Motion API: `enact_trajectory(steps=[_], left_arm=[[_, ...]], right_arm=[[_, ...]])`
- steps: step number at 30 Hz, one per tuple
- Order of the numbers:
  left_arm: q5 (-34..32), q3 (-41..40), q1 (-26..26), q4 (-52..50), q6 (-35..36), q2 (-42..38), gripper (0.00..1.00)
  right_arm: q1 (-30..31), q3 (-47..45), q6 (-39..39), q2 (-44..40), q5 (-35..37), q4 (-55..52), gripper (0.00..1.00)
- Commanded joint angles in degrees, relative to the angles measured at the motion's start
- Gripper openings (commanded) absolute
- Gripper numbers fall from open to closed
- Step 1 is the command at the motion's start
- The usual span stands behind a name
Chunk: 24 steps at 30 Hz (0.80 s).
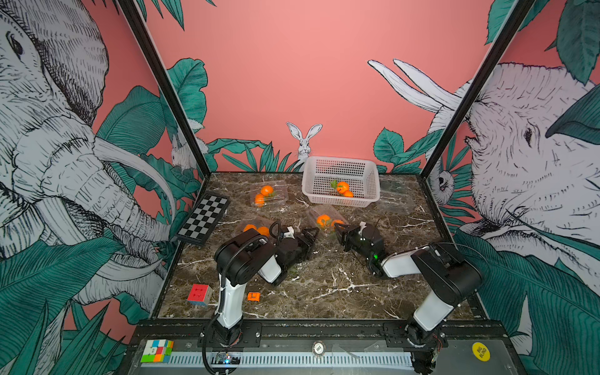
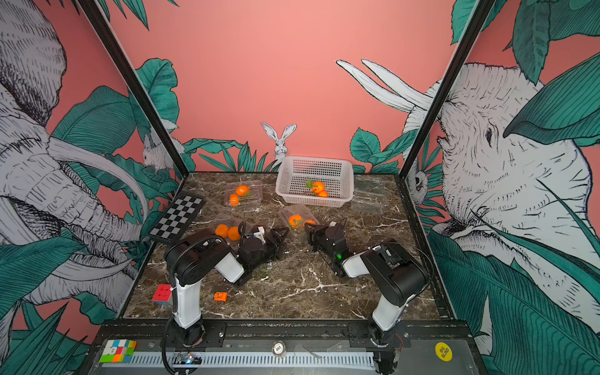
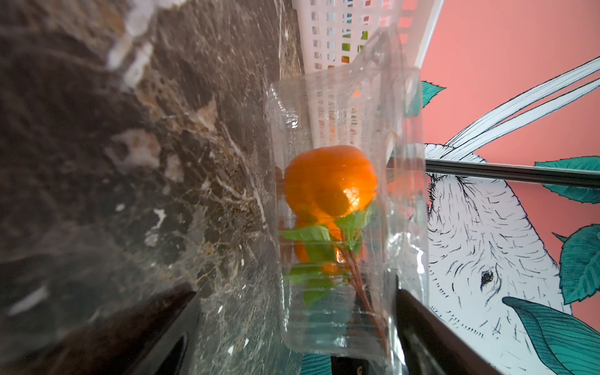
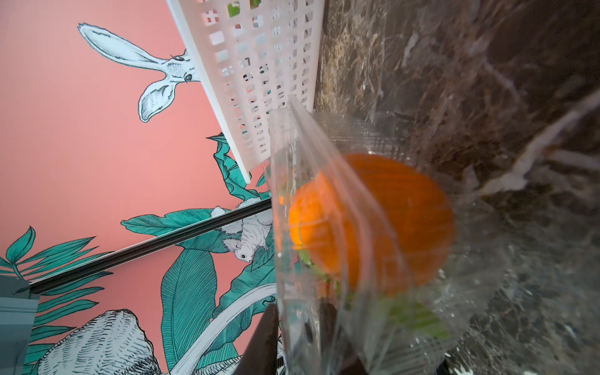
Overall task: Take oranges out of containers
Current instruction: Open the packing box at the center of the board.
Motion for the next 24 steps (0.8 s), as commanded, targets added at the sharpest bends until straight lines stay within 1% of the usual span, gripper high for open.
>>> enact_trajectory(steps=[1, 8, 15, 24], left_arm=[[-0.62, -2.02, -0.4, -7.14, -0.07, 3.24, 0.94], [-0.27, -1.58, -0.43, -6.35, -0.34, 4.54, 0.94], [-0.22, -1.37, -0.46, -6.42, -0.14, 4.57, 0.93], [0.11, -1.31, -0.44, -6.42, -0.03, 5.09, 0.93]], right_arm=[[0.51, 0.18, -0.82, -0.29, -2.18, 3.35, 0.22], [0.51, 2.8, -4.16, -0.11, -7.69, 0.03, 0.22], [0.52, 3.9, -5.02, 0.25, -9.34, 0.1, 0.22], [0.51, 5.06, -4.49, 1.73, -10.45, 4.11, 0.21]])
